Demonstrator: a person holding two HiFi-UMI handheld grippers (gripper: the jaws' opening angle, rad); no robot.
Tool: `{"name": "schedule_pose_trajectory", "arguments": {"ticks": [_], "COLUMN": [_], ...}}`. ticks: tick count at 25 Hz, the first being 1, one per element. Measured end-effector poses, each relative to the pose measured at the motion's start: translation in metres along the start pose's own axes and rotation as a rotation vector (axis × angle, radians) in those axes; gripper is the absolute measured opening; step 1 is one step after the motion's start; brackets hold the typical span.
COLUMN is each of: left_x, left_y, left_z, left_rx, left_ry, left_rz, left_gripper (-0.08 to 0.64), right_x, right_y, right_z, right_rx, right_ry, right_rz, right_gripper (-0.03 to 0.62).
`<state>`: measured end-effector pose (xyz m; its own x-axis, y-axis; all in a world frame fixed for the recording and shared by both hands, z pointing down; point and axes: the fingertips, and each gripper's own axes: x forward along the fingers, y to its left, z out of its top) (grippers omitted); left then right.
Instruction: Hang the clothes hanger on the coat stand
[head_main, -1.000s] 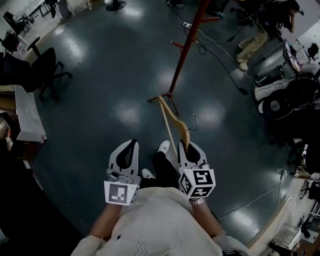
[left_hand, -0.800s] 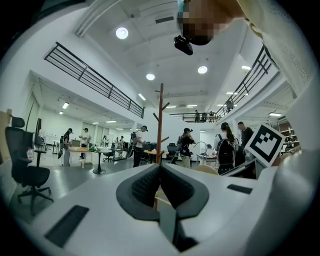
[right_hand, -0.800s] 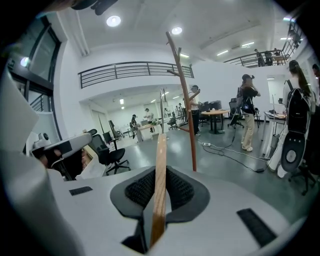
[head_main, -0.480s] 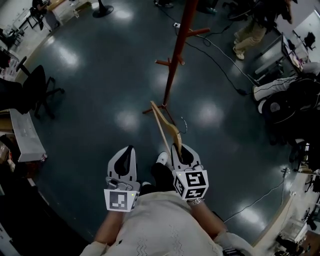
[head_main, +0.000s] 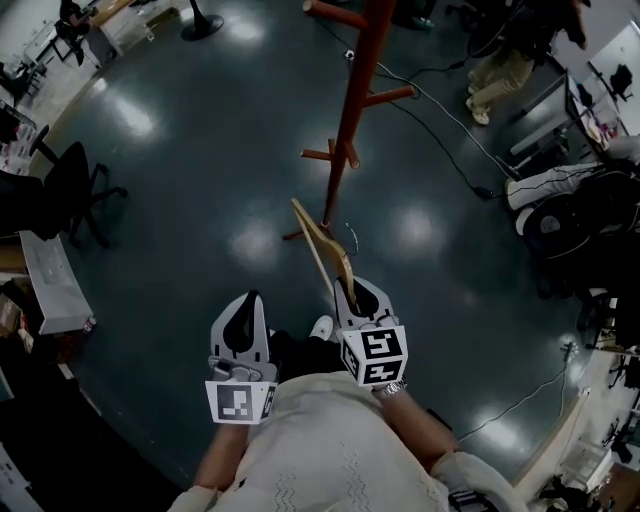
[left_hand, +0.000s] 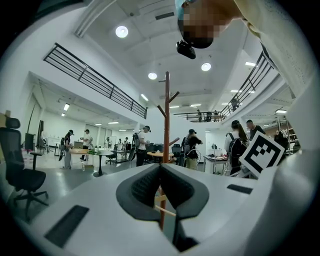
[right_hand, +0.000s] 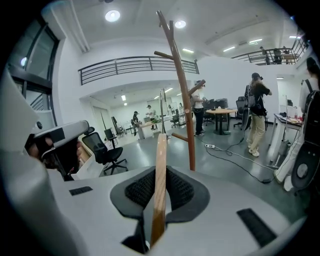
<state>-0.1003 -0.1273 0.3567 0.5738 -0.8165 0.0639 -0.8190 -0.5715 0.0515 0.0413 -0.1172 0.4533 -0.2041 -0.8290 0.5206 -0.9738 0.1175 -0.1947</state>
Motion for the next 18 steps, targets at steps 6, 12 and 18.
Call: {"name": "schedule_pose_trajectory", "arguments": {"ticks": [6,12,18], "left_x": [0.036,0.075,0.111], "left_y": [0.018,0.027,0.039], "left_z": [0.001,0.007,0.009], "left_rx": [0.003,0.011,0.010], "left_ry": [0.005,-0.003,0.007], "left_rz": [-0.042,-0.126,-0.229], "left_gripper": [0.012,0.012,0.012], "right_x": [0.028,0.054,0.085], "right_y": [-0.009,-0.016,-0.029], "right_z": [0.003,0.010,0.016], "right_rx": [0.018,0.047,0.072], "right_ry": [0.029,0.037,0.053], "right_rz": [-0.040,-0.086,-0.171], "right_gripper": [0.069,0.069,0.069]}}
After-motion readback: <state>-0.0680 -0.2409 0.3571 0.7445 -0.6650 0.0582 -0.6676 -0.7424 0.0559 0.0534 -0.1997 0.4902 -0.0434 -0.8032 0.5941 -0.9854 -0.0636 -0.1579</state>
